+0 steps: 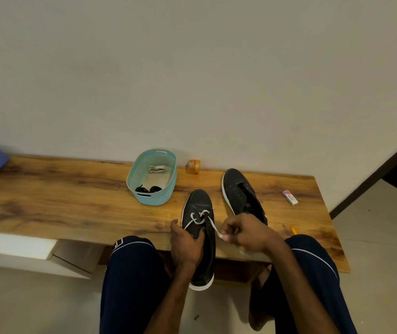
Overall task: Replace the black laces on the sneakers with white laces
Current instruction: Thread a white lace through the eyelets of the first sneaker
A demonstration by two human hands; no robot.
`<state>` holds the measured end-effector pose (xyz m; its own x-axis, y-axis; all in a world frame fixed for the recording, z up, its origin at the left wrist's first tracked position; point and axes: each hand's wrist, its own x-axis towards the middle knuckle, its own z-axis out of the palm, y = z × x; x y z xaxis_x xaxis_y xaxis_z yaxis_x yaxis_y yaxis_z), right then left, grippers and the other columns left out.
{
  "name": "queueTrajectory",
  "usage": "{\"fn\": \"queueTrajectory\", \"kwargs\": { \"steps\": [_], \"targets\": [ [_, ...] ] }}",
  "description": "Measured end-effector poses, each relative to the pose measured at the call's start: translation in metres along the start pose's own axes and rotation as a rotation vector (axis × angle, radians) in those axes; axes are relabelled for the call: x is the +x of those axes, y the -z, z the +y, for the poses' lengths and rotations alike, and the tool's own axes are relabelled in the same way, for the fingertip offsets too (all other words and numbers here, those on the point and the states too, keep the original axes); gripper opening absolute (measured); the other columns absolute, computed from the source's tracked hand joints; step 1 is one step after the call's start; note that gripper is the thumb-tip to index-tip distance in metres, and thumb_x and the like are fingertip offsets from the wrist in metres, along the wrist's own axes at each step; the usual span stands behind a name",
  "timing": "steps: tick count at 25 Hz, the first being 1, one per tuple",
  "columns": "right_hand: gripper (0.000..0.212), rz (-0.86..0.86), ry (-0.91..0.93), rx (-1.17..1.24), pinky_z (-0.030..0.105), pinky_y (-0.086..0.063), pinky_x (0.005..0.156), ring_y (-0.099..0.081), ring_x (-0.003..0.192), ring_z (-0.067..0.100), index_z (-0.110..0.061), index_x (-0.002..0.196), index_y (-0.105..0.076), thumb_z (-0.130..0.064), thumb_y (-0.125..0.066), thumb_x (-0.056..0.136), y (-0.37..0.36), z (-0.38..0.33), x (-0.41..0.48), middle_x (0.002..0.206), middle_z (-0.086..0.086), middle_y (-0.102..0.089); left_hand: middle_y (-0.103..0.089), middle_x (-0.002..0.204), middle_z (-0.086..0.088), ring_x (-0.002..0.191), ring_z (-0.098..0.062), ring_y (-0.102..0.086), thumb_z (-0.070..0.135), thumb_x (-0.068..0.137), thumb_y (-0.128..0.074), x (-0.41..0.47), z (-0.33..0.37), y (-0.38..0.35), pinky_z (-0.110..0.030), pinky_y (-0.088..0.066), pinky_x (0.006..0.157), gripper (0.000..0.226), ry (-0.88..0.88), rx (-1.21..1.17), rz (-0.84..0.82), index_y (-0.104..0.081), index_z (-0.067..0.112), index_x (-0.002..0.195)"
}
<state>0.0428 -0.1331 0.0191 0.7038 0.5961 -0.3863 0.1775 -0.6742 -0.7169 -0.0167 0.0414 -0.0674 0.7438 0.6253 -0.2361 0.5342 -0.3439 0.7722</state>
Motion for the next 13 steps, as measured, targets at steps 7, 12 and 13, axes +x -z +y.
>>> {"fn": "queueTrajectory", "kwargs": {
  "steps": [7, 12, 13],
  "targets": [
    [0.015, 0.123, -0.298, -0.378, 0.026, -0.042, 0.070, -0.058, 0.082, 0.009, -0.023, 0.098, -0.066, -0.035, -0.059, 0.096, -0.031, 0.010, 0.004, 0.102, -0.003, -0.068, -0.051, 0.129, -0.006, 0.118, -0.023, -0.051, 0.047, 0.082, -0.071, -0.005, 0.007, 0.008, -0.036, -0.051, 0.089, 0.066, -0.151, 0.263, 0.007, -0.043, 0.014, 0.132],
    [0.029, 0.436, -0.220, -0.310, 0.032, -0.047, 0.076, -0.063, 0.093, 0.019, -0.018, 0.112, -0.061, -0.042, -0.048, 0.102, -0.058, -0.010, 0.043, 0.106, 0.002, -0.064, -0.048, 0.132, -0.001, 0.120, -0.017, -0.049, 0.045, 0.091, -0.062, -0.008, 0.005, 0.014, -0.029, -0.048, 0.089, 0.051, -0.221, 0.364, -0.028, -0.046, 0.020, 0.133],
    [0.026, 0.418, -0.223, -0.335, 0.033, -0.048, 0.077, -0.062, 0.093, 0.019, -0.018, 0.113, -0.059, -0.039, -0.047, 0.103, -0.064, -0.009, 0.047, 0.107, 0.003, -0.063, -0.049, 0.130, 0.000, 0.118, -0.015, -0.048, 0.044, 0.092, -0.060, -0.006, 0.005, 0.016, -0.026, -0.047, 0.086, 0.044, -0.223, 0.352, -0.007, -0.050, 0.022, 0.129]
  ]
}}
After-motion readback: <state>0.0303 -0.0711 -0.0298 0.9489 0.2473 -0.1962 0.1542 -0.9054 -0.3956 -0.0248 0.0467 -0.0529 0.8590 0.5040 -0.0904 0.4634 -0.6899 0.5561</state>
